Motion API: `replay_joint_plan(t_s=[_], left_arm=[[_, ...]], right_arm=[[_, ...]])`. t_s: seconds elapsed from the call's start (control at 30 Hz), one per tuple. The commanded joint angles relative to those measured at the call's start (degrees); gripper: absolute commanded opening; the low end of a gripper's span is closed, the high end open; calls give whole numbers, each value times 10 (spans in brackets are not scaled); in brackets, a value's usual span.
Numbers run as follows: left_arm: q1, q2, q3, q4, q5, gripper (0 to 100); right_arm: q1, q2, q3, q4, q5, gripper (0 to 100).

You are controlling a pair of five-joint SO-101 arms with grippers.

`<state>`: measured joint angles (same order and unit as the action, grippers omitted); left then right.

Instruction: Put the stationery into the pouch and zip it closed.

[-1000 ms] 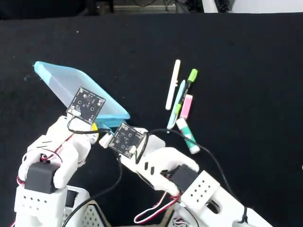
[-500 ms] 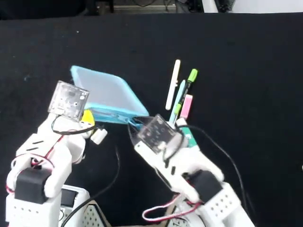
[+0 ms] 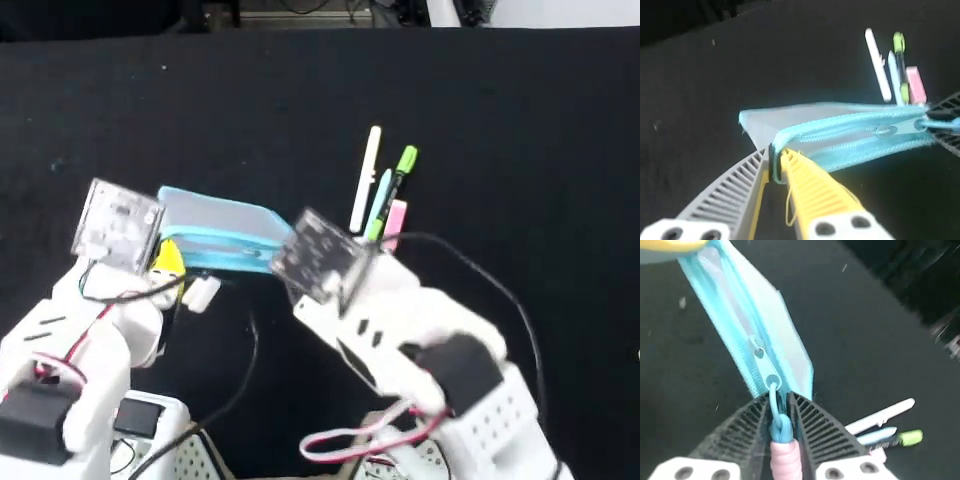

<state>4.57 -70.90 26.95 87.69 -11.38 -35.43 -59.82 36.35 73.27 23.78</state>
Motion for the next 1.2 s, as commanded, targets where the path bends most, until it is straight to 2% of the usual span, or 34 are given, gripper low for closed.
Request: replay_joint_plan(t_s=[0.0, 0.1, 0.17, 0.23, 0.3, 0.67, 1.0, 1.07, 1.13, 1.17], left_arm=[[0, 82, -60, 33, 2, 33], [-1, 157, -136, 84, 4, 48], [-1, 197, -199, 122, 5, 109], [-2, 225, -233, 132, 5, 169], [-19, 232, -237, 130, 3, 188], [-47, 238, -175, 110, 0, 177], [-49, 231, -53, 21, 0, 175], [-49, 231, -68, 31, 0, 134], [-49, 231, -98, 51, 2, 32], [-48, 231, -116, 62, 4, 23]], right_arm=[[18, 76, -102, 63, 7, 11], [18, 86, -125, 76, 7, 11], [18, 86, -128, 76, 7, 11], [18, 86, -124, 76, 7, 11], [18, 86, -123, 76, 7, 11], [18, 86, -122, 74, 7, 11], [18, 86, -118, 77, 6, 11], [18, 86, -113, 77, 7, 11], [18, 86, -106, 77, 7, 11], [18, 86, -105, 77, 7, 11]])
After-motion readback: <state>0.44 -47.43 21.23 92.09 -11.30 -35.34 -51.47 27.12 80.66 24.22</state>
